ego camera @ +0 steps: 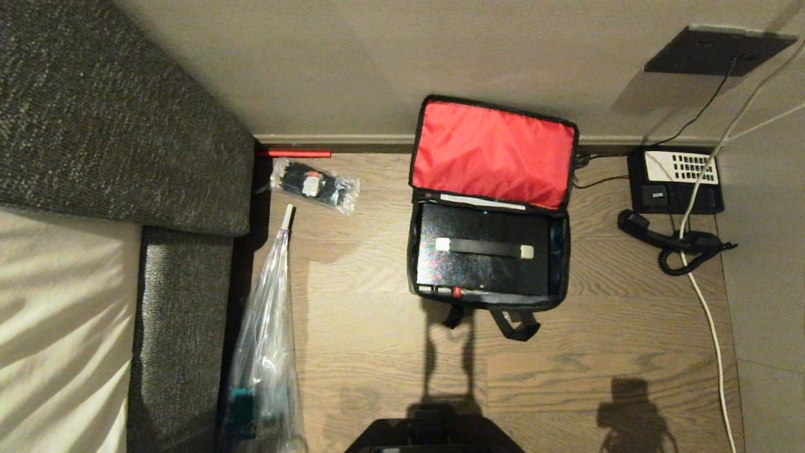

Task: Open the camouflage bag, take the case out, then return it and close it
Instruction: Grip the handle

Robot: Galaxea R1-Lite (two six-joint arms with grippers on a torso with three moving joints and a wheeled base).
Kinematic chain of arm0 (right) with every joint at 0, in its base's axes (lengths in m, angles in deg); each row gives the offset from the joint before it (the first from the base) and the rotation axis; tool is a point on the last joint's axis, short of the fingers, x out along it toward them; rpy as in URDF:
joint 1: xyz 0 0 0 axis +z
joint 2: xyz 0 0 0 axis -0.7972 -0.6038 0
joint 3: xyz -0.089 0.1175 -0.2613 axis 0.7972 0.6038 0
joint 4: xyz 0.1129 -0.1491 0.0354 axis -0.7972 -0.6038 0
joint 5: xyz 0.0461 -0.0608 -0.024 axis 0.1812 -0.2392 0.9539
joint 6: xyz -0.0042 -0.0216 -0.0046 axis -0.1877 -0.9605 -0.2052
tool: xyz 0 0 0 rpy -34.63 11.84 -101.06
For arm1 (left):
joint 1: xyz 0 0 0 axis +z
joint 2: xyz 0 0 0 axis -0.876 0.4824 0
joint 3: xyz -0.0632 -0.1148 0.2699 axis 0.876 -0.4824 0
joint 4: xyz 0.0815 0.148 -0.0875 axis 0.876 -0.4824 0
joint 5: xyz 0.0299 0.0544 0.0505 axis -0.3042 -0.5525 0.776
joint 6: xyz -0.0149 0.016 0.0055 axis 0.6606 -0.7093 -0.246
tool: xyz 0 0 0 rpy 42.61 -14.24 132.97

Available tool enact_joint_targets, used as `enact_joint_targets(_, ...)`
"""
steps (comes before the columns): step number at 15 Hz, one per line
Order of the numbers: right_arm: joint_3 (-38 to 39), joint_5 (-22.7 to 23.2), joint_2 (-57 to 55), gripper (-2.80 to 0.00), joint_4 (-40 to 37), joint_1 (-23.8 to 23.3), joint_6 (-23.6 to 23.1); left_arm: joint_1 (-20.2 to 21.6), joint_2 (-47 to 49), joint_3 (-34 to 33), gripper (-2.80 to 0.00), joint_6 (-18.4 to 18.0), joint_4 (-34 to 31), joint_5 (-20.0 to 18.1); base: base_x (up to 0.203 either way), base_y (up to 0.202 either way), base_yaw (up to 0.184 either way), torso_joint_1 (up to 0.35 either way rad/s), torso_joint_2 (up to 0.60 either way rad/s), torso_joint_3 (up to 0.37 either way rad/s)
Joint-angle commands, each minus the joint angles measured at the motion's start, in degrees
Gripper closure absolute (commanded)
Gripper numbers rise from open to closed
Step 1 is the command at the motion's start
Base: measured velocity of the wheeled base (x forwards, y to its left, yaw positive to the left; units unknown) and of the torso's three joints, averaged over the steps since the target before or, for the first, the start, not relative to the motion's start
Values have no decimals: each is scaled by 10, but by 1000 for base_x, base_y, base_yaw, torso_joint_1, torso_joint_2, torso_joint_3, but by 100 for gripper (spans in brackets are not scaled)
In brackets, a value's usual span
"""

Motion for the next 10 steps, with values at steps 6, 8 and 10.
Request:
enact_joint_targets(6,0,0,2,0,0,0,0,0,0,0,0,0,0,0,0,0,0,3,0,205)
enact_joint_targets(8,0,0,1,0,0,0,0,0,0,0,0,0,0,0,0,0,0,0,2,198)
enact_joint_targets(10,0,0,1,0,0,0,0,0,0,0,0,0,0,0,0,0,0,2,4,200)
